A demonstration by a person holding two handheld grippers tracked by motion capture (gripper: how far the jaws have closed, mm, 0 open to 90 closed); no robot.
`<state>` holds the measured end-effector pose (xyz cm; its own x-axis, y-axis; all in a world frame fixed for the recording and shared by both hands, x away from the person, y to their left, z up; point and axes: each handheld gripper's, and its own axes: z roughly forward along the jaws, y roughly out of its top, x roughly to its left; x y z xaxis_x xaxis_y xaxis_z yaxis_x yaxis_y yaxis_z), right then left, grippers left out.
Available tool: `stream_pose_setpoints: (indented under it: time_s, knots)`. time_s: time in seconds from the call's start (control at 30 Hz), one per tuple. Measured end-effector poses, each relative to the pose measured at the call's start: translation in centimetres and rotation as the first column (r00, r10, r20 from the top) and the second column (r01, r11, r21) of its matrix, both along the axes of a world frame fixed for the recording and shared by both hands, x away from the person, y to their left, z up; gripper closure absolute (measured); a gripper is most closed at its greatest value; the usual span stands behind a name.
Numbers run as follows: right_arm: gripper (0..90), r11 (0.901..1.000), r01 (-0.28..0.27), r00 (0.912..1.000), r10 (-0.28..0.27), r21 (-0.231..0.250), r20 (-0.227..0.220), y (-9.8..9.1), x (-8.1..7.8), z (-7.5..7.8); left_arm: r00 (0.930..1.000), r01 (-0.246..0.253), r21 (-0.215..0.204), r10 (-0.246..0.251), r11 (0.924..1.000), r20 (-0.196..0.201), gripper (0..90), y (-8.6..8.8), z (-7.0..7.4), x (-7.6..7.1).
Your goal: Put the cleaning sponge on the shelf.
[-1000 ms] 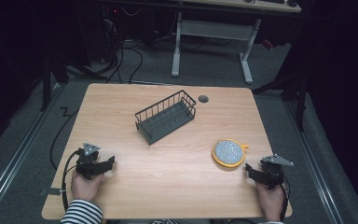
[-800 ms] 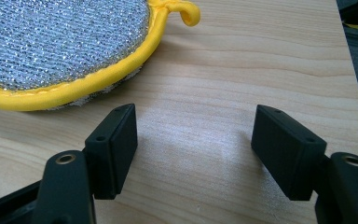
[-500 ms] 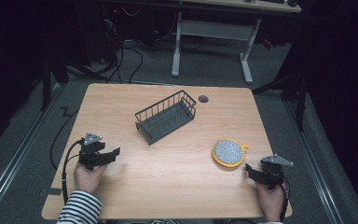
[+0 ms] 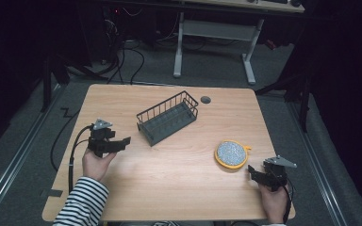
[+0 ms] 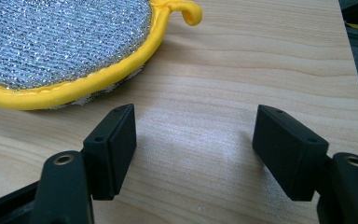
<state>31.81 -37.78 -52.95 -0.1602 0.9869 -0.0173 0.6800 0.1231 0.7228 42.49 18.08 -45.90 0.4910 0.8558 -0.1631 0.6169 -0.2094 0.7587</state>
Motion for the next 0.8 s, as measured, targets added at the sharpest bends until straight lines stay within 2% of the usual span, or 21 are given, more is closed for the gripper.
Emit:
stream_pose_setpoints:
  time_s: [0.03,0.13,0.17,0.33,0.37,0.57,0.6,0.67,0.7,0.8]
  knots:
    - [30.3,1.0000,0.000,1.0000,0.000,0.001,0.002,0.0,0.0,0.0,0.9997,0.018,-0.001,-0.018,0.9998,-0.018,28.1,-0.3,0.7,0.6]
    - [30.3,1.0000,0.000,1.0000,0.000,0.001,0.001,0.0,0.0,0.0,0.9993,0.032,0.019,-0.031,0.9993,-0.019,27.5,-0.7,1.5,1.1]
    - [30.3,1.0000,0.000,1.0000,0.000,-0.001,0.000,0.0,0.0,0.0,0.9989,0.043,0.035,-0.042,0.9985,-0.019,27.3,-1.1,2.3,1.8]
    - [30.2,1.0000,0.000,1.0000,0.000,0.000,0.000,0.0,0.0,0.0,0.9985,0.051,0.066,-0.050,0.9965,-0.024,26.7,-1.9,3.7,3.2]
    - [30.2,1.0000,-0.004,1.0000,0.004,-0.002,0.000,0.0,0.0,0.0,0.9980,0.057,0.079,-0.055,0.9952,-0.031,26.9,-2.4,4.1,3.9]
    - [30.2,1.0000,-0.004,1.0000,0.004,-0.002,0.000,0.0,0.0,0.0,0.9962,0.074,0.106,-0.068,0.9916,-0.053,27.5,-3.7,4.9,5.7]
    - [30.1,1.0000,-0.002,1.0000,0.002,0.000,-0.001,0.0,0.0,0.0,0.9955,0.080,0.126,-0.073,0.9888,-0.060,27.5,-4.2,5.1,6.2]
    - [30.2,1.0000,-0.004,1.0000,0.004,-0.002,0.000,0.0,0.0,0.0,0.9948,0.085,0.128,-0.077,0.9881,-0.066,27.6,-4.5,5.1,6.5]
    - [30.2,1.0000,-0.002,1.0000,0.002,0.000,-0.001,0.0,0.0,0.0,0.9941,0.087,0.160,-0.075,0.9833,-0.078,27.4,-5.2,5.1,7.1]
    - [30.2,1.0000,-0.004,1.0000,0.004,-0.001,0.000,0.0,0.0,0.0,0.9938,0.082,0.192,-0.066,0.9780,-0.089,27.4,-6.2,4.9,7.8]
